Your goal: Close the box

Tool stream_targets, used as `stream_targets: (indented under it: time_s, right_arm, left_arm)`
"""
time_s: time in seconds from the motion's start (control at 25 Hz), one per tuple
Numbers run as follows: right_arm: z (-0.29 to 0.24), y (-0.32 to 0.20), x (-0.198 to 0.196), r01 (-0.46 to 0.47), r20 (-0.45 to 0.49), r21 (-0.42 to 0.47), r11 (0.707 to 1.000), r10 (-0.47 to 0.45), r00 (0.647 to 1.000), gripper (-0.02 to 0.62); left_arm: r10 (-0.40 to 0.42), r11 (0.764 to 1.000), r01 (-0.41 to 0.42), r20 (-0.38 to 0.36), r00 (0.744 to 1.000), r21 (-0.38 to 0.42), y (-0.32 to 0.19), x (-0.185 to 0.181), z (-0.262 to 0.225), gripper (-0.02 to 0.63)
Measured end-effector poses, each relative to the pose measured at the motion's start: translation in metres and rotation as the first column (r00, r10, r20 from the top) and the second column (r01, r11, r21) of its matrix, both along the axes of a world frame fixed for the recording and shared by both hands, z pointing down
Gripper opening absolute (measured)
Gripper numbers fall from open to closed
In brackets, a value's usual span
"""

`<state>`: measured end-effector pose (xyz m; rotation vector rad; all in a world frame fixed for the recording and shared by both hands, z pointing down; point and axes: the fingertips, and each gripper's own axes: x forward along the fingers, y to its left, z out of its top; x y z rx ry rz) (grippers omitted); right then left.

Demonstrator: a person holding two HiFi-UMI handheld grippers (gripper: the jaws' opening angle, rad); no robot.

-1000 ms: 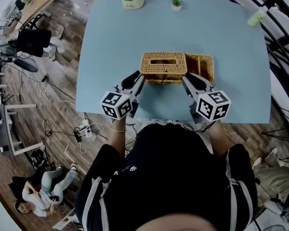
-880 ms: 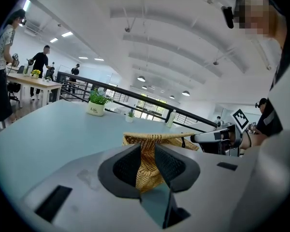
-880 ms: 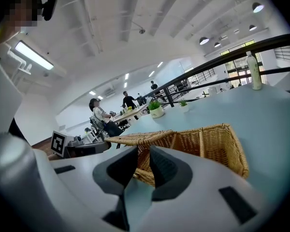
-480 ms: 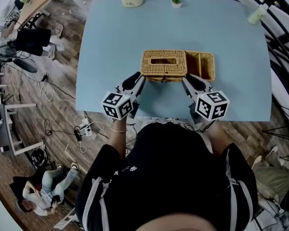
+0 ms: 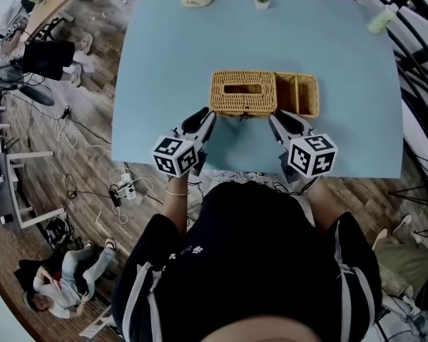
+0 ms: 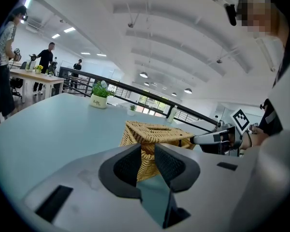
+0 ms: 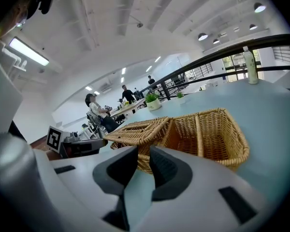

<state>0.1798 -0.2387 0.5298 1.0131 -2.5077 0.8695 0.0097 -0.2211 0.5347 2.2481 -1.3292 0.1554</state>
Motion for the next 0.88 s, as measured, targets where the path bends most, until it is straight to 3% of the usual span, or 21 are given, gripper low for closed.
stream_targets:
  time_s: [0.56, 0.88]
  right_arm:
    - [-0.001, 0.010, 0.002, 0.002, 0.008, 0.001, 1.000, -0.002, 1.000, 0.077]
    - [-0.012, 0.012, 0.008, -0.013, 0.018, 0.037, 0.999, 0.012, 1.000, 0.071]
  left_arm:
    - [-0.030, 0.999, 0.030, -0.016, 0.999, -0.020, 0.011, -0.001, 0.003, 0.084]
    - [-0.034, 0.999, 0.035, -0.022, 0.999, 0.022, 0.014, 0.005, -0.015, 0.084]
